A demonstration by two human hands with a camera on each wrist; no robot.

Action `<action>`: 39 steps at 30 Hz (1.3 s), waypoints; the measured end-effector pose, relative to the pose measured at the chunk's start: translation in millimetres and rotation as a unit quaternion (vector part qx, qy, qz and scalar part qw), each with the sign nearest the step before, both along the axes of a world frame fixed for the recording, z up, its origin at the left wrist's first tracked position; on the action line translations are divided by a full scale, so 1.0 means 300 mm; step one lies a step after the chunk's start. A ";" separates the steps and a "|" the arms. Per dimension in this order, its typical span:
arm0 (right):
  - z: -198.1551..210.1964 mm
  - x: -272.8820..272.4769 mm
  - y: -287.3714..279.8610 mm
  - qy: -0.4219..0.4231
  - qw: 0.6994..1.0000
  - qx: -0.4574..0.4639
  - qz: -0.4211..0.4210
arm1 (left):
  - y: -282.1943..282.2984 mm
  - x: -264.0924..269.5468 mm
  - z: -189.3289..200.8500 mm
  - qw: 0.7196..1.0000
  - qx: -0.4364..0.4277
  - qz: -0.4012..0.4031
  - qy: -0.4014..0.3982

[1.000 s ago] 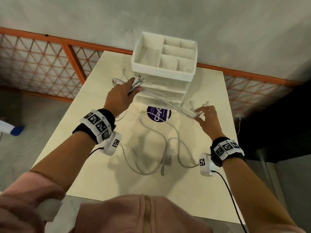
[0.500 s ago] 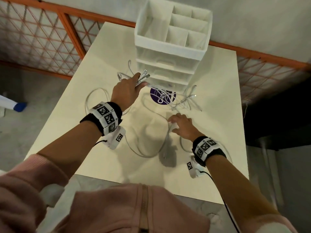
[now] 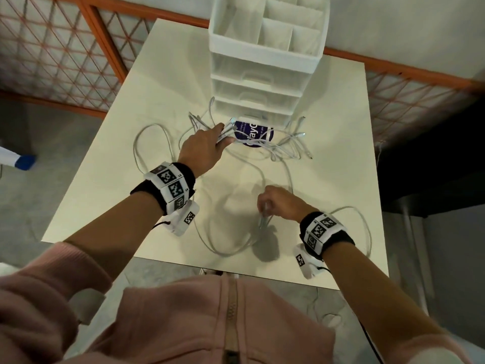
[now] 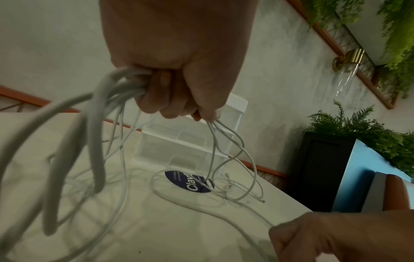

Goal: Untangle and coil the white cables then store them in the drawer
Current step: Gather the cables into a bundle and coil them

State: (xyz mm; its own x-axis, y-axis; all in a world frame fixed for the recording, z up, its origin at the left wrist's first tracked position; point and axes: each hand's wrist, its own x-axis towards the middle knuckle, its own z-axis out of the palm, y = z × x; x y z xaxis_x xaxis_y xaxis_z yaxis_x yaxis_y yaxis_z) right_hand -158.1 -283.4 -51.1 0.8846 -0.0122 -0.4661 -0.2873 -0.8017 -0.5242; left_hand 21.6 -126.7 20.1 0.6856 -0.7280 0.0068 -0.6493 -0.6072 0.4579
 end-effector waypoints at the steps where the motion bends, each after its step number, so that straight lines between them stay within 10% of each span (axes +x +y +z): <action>1: -0.004 -0.002 0.003 -0.010 1.000 -0.007 -0.004 | 0.005 -0.005 -0.005 1.000 0.001 -0.002 0.007; 10: 0.413 0.142 -0.024 -0.208 0.933 0.222 -0.194 | -0.010 -0.022 0.093 0.980 -0.145 0.002 0.137; 21: 0.524 0.258 0.022 -0.308 0.865 0.288 -0.272 | -0.044 -0.089 0.230 0.858 -0.267 -0.105 0.426; 28: 0.540 0.257 0.034 -0.277 0.870 0.279 -0.297 | -0.031 -0.065 0.237 0.867 -0.235 -0.064 0.435; 32: 0.454 0.260 0.076 -0.163 0.926 0.274 -0.204 | -0.035 -0.026 0.298 0.884 -0.280 -0.053 0.370; 39: 0.495 0.228 0.019 -0.132 0.959 0.209 -0.138 | -0.021 0.005 0.332 0.847 -0.374 -0.026 0.376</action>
State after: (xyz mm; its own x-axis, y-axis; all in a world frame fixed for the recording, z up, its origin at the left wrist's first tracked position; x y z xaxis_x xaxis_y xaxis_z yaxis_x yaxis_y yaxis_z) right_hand -89.7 -277.6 97.3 0.9626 -0.1235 -0.2411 -0.2708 -0.4180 -0.8671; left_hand 23.0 -132.9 119.6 0.6686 -0.7416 0.0553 -0.0200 0.0563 0.9982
